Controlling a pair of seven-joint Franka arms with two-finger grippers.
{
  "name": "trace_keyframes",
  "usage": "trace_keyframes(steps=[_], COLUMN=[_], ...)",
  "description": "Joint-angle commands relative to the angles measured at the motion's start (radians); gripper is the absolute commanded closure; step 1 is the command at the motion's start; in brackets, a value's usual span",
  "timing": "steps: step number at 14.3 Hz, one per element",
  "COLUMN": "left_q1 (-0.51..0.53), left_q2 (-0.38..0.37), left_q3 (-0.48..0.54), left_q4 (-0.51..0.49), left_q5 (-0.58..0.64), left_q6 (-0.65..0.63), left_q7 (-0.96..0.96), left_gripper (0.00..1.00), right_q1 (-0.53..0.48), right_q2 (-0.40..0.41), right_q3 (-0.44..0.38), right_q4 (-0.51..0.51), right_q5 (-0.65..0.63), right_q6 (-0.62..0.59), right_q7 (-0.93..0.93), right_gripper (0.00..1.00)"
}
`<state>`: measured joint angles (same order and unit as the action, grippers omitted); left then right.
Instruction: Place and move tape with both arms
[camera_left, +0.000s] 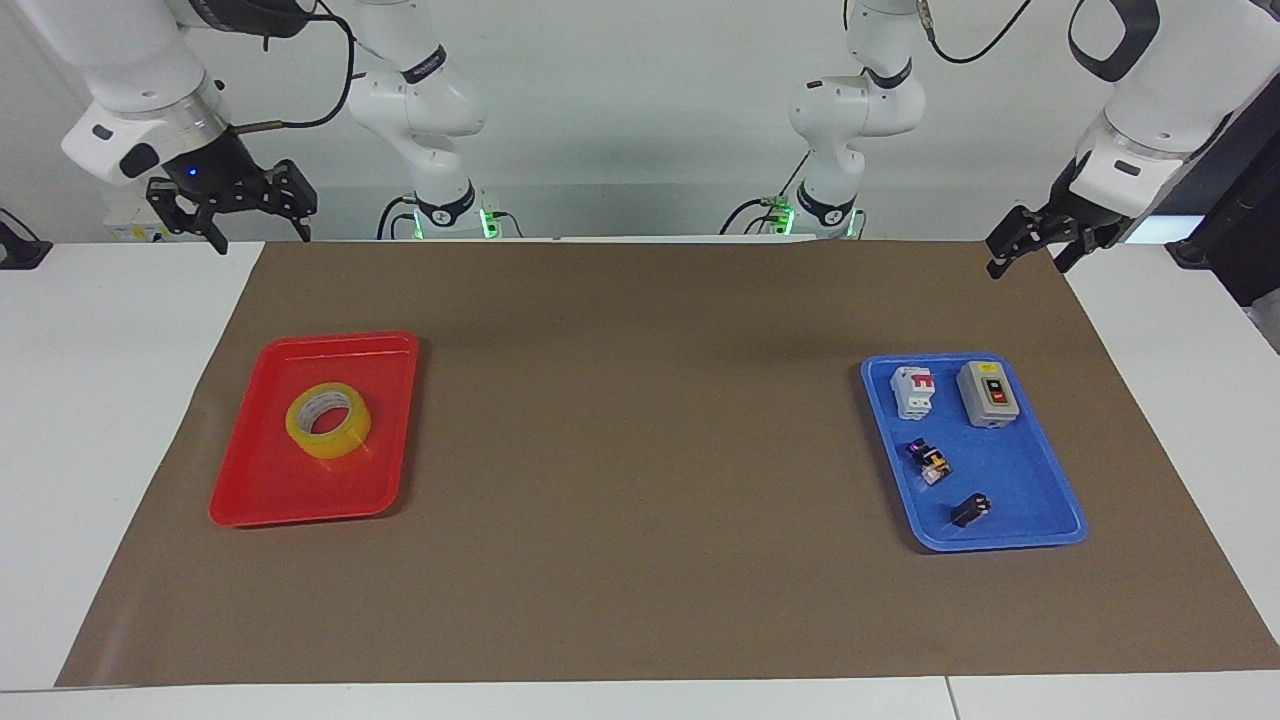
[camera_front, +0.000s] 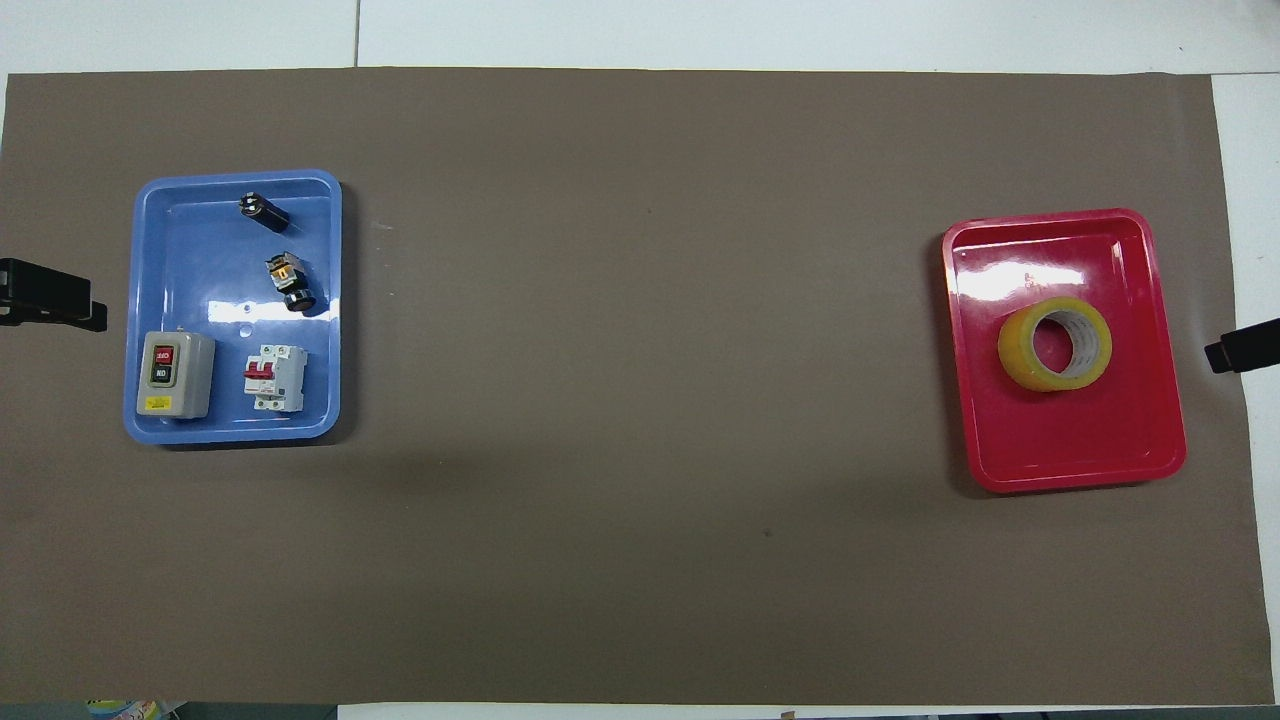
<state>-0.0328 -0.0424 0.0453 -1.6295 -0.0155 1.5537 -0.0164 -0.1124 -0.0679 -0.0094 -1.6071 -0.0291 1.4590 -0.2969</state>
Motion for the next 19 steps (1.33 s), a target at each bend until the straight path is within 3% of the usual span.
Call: trace_keyframes(steps=[1, 9, 19], left_q1=[0.007, 0.007, 0.007], left_q2=[-0.027, -0.027, -0.027], left_q3=[0.001, 0.001, 0.001], left_q4=[-0.026, -0.026, -0.026], left_q5=[-0.017, -0.017, -0.017], left_q6=[-0.006, -0.006, -0.006], left_q7=[0.010, 0.010, 0.010], left_gripper=[0.00, 0.00, 0.00], right_q1=[0.026, 0.068, 0.088], right_q2=[0.028, 0.063, 0.050], right_q3=[-0.037, -0.044, -0.049], right_q4=[0.035, 0.076, 0.035], right_q5=[-0.018, -0.023, 0.001], right_q6=[0.001, -0.006, -0.002], right_q7=[0.005, 0.007, 0.012], right_gripper=[0.00, 0.00, 0.00])
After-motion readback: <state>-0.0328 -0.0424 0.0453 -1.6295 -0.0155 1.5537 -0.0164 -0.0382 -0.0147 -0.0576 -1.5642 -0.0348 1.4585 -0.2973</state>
